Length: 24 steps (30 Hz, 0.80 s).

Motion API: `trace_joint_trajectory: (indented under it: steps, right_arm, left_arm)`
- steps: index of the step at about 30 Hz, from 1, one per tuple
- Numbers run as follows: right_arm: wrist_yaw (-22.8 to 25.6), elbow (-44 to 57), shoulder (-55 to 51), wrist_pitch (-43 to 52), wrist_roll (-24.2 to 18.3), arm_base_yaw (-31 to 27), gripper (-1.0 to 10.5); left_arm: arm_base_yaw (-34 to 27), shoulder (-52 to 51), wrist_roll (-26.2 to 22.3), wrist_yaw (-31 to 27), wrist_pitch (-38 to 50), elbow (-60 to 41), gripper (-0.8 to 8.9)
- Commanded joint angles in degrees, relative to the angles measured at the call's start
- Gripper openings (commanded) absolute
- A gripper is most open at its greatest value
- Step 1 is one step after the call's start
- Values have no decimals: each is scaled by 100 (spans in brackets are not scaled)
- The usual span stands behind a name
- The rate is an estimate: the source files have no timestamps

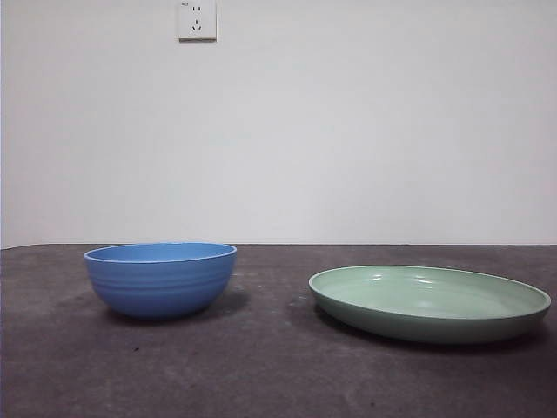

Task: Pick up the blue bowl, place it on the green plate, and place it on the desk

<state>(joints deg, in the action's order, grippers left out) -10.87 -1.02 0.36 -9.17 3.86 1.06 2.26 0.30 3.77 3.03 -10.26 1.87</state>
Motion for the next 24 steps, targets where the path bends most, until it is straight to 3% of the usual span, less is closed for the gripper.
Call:
trace_joint_trajectory:
  steps: [1, 3, 7, 14, 24]
  right_arm:
    - [-26, 31, -15, 46, 334, -7, 8]
    - [-2, 28, -15, -39, 411, -7, 8]
    - [4, 26, -15, 17, 966, -7, 8]
    - [-107, -9, -15, 20, 1412, -7, 8]
    - [-63, -911, -11, 52, 1504, -9, 8]
  left_arm:
    - [-11, -13, 984, -4, -42, -118, 14]
    - [-11, -11, 1246, -4, -42, -118, 14]
    - [-11, -11, 1567, -4, -44, -118, 14]
    - [-11, -11, 2092, -2, -48, 9, 14]
    - [-11, 136, 2131, 214, -197, 1014, 14]
